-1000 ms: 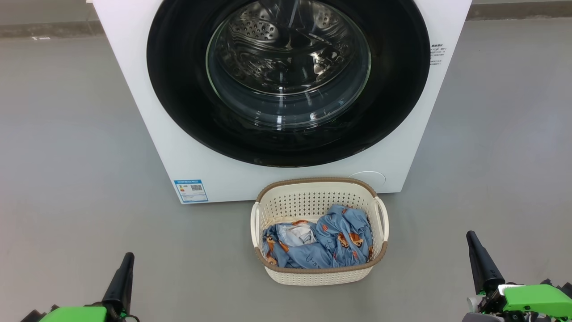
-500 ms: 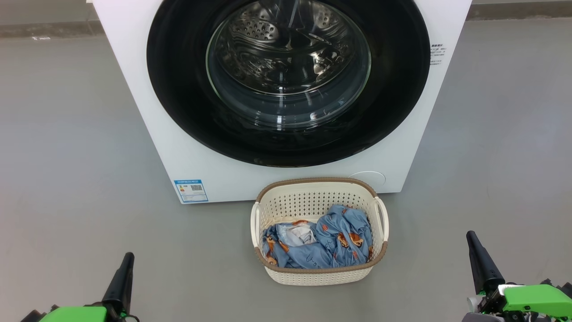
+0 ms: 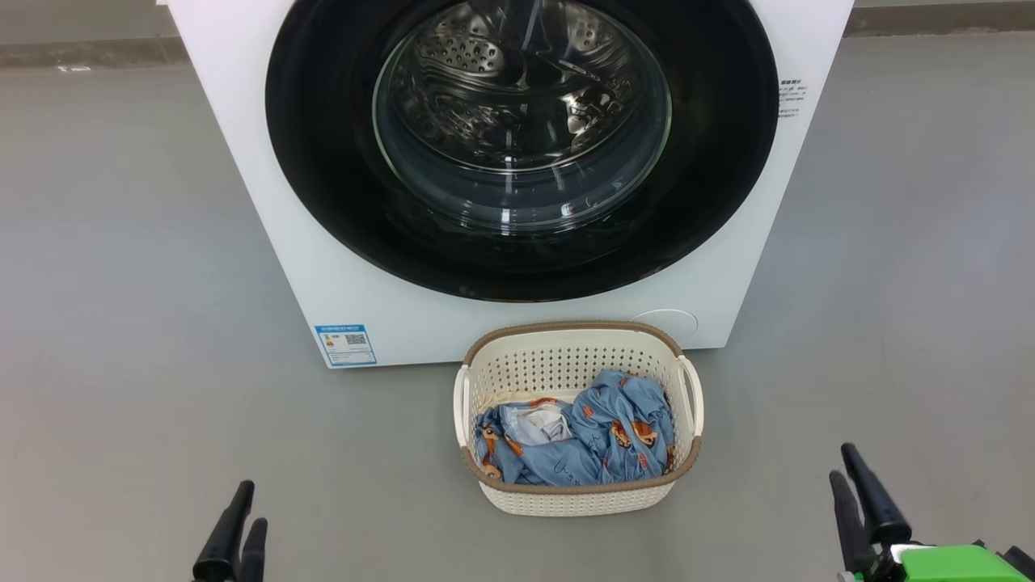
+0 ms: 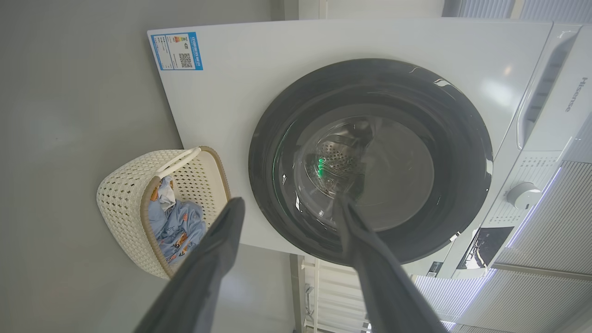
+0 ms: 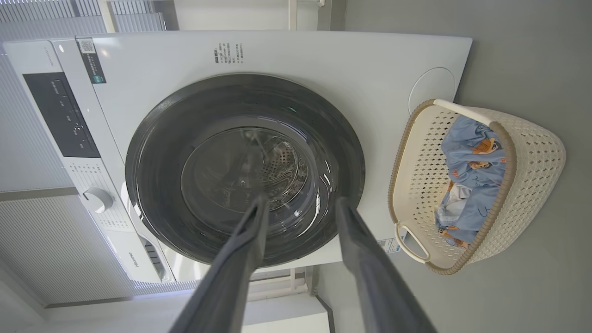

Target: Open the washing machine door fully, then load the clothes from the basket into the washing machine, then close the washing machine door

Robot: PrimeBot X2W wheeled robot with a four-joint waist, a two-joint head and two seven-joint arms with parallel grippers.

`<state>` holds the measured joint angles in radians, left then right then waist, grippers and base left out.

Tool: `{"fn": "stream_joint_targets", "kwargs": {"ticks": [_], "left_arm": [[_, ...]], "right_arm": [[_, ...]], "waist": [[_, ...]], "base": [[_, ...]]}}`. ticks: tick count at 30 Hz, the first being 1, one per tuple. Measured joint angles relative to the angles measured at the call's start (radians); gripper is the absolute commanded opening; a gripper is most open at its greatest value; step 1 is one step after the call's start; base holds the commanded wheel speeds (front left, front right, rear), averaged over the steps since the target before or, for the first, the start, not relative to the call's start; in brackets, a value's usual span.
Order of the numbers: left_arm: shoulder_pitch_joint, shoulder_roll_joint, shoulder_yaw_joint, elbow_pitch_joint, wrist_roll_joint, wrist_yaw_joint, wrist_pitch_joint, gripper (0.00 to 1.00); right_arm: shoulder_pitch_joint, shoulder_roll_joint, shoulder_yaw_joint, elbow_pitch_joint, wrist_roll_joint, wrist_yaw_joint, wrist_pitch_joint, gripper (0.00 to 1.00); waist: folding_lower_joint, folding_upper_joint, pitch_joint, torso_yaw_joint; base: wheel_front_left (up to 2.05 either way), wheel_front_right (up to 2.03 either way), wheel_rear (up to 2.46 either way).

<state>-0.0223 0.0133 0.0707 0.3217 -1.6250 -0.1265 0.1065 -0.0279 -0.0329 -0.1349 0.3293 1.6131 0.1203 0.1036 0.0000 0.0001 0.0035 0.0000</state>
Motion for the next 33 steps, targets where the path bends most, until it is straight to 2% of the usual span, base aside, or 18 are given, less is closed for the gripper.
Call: {"fn": "stream_joint_targets", "kwargs": {"ticks": [20,33], "left_arm": [[-0.006,0.002,-0.021,-0.018,-0.018,0.0,-0.047,1.0],[-0.017,0.006,-0.041,-0.061,0.009,0.0,-0.086,1.0]], "right_arm": [[0.0,-0.001,0.017,-0.034,0.036,0.0,-0.035,1.0],[-0.009,-0.001,0.037,-0.094,-0.001,0.0,-0.076,1.0]], "waist": [[0.0002,0.0,0.0,0.008],[0.0002,0.0,0.007,0.007]], "base": [[0.0,0.0,0.0],[0.0,0.0,0.0]]}}
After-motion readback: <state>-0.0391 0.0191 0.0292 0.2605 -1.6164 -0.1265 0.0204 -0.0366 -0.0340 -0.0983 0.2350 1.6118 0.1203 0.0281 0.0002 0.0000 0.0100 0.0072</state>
